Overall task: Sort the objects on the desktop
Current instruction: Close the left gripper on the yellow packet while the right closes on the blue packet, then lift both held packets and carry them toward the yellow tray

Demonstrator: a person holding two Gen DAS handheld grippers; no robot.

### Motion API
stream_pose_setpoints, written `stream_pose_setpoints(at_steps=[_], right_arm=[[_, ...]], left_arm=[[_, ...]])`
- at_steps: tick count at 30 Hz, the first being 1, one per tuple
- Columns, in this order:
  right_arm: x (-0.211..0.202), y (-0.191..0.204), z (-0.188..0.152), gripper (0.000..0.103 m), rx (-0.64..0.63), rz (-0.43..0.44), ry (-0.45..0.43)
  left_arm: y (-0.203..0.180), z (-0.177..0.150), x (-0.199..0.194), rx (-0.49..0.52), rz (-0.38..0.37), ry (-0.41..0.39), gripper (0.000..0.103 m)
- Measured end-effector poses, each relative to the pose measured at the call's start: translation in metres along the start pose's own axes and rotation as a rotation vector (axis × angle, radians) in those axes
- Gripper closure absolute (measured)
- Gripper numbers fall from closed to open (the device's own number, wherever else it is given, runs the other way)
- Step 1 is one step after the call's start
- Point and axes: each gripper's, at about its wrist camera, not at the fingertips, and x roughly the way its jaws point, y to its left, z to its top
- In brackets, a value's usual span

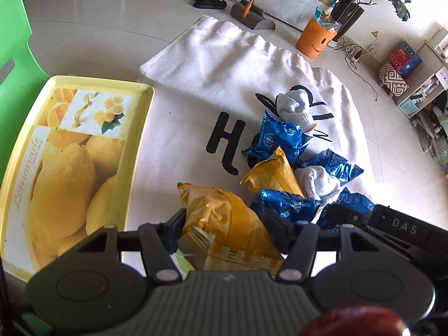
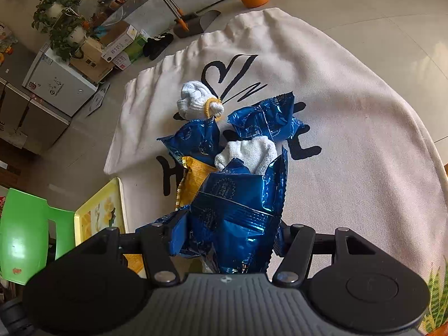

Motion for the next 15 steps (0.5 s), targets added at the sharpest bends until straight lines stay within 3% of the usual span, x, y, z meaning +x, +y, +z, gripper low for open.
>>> stream_pose_setpoints(at_steps=[9,15], right_arm=[[0.004,0.03,-0.004,0.044,-0.038,0.043,-0.002],[0.012,0.029,-0.007,0.044,-0.04,0.026,0.013]], left_arm=[[0.017,0.017,-0.01,-0.065,0.01,-0.064,0.048],[0.021,0.018,-0.004,-0.072,0.021,-0.055,0.049]])
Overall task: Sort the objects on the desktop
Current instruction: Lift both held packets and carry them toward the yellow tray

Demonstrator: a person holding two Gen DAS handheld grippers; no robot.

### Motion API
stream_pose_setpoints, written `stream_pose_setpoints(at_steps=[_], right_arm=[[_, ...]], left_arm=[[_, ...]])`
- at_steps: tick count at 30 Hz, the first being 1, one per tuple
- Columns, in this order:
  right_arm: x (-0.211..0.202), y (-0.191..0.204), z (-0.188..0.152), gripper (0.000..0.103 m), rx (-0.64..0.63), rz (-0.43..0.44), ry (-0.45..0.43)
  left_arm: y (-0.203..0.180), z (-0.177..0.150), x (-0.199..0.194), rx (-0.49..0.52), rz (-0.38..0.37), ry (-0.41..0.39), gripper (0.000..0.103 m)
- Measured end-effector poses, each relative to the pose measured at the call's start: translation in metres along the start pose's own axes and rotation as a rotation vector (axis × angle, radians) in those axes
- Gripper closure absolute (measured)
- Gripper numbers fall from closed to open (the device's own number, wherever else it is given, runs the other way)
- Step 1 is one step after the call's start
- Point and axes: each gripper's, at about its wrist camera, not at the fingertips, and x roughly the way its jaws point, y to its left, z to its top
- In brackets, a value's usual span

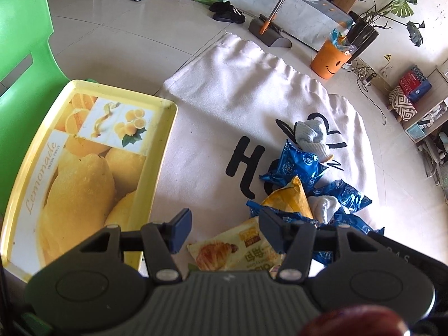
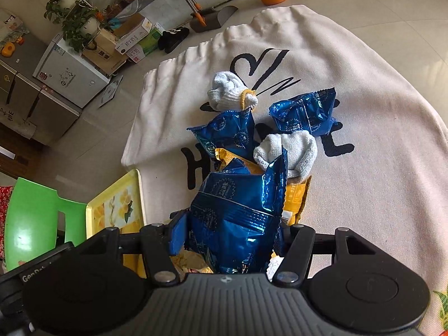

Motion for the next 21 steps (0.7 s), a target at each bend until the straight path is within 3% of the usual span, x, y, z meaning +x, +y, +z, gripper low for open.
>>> stream_pose_setpoints(at_steps=[4,6,9,11,15,21], right_arm=[[0.001,-0.007,0.001,0.044,0.007,-0.016,-0.005],[0.002,-0.015,0.002,0.044,0.019,-0.029,-0.002],[0.004,-0.027,0.004,0.044,0.032,-0.035,0.005],[0.004,-0.034,0.004,0.044,0.033,-0.041,0.007],[0.006,-0.051,0.006,0.044,0.073,-0.046,0.017],[0.008,-0.062,0.008,0.044,0.1,-0.035,0.026]], left_arm=[[-0.003,-0.005,0.007,0.026,0.002,0.004,0.047],[-0.008,-0.01,0.015,0.065,-0.007,0.04,0.029],[-0.017,-0.025,0.024,0.161,-0.038,0.072,0.021],[-0.028,-0.036,0.03,0.288,-0.042,0.073,0.01],[-0.043,-0.058,0.044,0.453,0.008,0.048,0.009],[-0.046,-0.072,0.07,0.513,0.05,0.052,0.008]])
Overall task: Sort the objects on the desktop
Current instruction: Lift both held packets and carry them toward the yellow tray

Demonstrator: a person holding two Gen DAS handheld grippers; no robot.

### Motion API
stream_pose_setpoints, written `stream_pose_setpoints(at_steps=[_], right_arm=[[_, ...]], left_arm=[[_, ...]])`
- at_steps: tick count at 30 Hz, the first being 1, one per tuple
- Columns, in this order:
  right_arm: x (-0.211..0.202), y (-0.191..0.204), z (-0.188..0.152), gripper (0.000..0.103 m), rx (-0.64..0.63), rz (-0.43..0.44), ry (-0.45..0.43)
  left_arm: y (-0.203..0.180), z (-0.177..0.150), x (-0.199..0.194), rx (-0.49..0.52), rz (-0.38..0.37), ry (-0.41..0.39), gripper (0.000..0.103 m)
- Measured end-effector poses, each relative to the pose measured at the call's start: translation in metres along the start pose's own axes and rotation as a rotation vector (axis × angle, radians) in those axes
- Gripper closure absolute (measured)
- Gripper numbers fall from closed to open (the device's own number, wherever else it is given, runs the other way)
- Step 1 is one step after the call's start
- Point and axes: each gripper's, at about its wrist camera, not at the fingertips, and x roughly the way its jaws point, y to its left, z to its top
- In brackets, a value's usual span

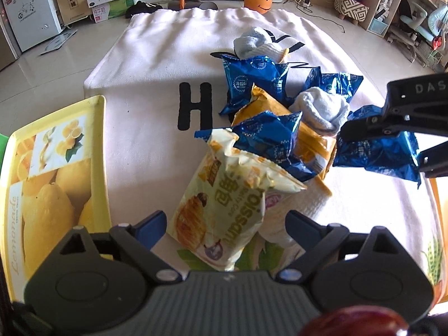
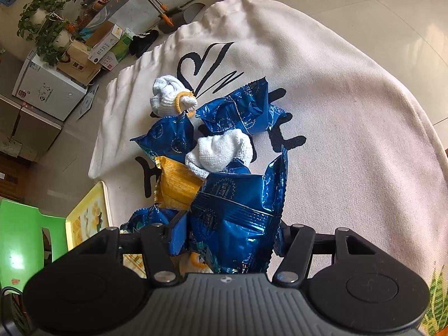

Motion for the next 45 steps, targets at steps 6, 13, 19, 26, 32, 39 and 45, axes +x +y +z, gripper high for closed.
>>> stream_pose_setpoints(at_steps=[6,13,19,26,32,39,45], right_arm=[[0.006,-0.001,0.0,0.044,0.0,0.005,0.015],[0.015,-0.006,0.001,0.044,0.0,-0.01,0.032],[0.017,-0.005,0.001,0.044,-0.008,-0.012,0.036],[0.008,0.001,-0.001,0.044,-0.02,-0.003,0.025],[-0.007,0.011,-0.002,0.044,-0.037,0.008,-0.002],[-0.021,0.028,-0.005,0.044,-0.062,0.03,-0.026],[-0.032,0.054,-0.009,0.044,-0.108,0.073,-0.056]], left_arm=[[-0.003,-0.004,0.021,0.042,0.067,0.002,0.008],[0.004,0.001,0.031,-0.029,0.054,0.016,0.01],[0.007,0.004,0.028,-0.062,0.065,0.034,0.045],[0.009,0.015,-0.001,-0.104,0.075,-0.027,0.047],[0.014,0.024,-0.024,-0.154,0.059,-0.061,0.047],[0.02,0.034,-0.046,-0.201,0.056,-0.103,0.047],[0.04,0.043,-0.062,-0.284,0.054,-0.139,0.047]])
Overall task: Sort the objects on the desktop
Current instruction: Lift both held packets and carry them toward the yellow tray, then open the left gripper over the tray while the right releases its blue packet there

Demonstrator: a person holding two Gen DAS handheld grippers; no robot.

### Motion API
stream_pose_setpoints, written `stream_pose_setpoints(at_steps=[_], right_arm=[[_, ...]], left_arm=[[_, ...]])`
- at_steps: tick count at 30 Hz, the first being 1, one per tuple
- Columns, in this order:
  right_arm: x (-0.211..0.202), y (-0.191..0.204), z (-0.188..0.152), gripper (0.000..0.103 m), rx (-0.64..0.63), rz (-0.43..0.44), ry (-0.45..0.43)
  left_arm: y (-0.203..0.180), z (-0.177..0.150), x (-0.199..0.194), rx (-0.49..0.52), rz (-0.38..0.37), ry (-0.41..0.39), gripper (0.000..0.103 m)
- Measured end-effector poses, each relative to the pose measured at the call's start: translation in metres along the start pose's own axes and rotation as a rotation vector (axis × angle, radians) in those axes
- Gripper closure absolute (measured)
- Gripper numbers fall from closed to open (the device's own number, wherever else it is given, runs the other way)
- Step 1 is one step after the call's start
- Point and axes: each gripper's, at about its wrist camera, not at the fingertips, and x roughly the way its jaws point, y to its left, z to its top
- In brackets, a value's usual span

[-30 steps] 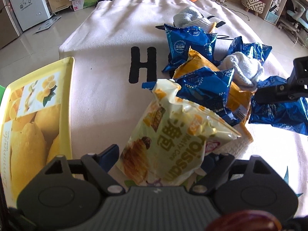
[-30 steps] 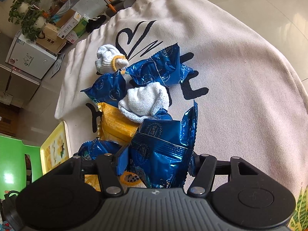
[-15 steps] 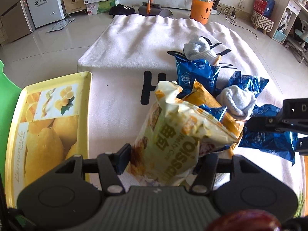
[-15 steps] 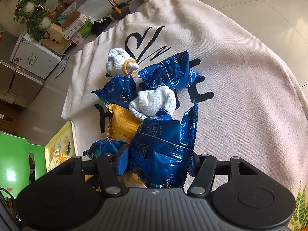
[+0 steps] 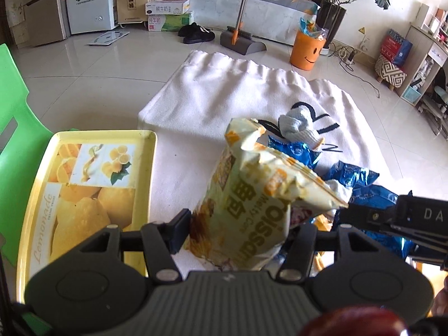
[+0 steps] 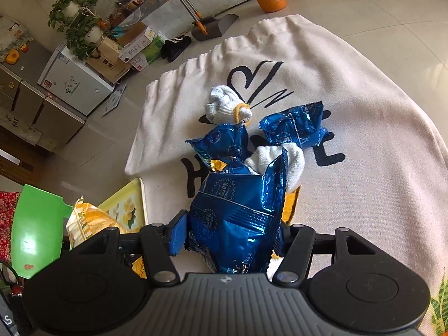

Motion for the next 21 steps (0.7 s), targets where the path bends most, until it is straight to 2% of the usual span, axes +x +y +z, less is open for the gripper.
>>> stream_pose_setpoints(at_steps=[11,17,21], right_arm=[[0.005,0.07,-0.014,0.044,-0.149,0.124,-0.017],[0.022,0.105,-0.028,0.044,-0.212,0.195,0.03],[0.042,0.122,-0.04,0.044,-0.222,0.218,0.082]], left_arm=[[0.066,0.028,-0.024,-0.181,0.075,-0.071,0.047],[0.108,0.039,-0.034,-0.292,0.103,-0.101,0.047],[0.136,0.043,-0.036,-0.352,0.165,-0.12,0.047]])
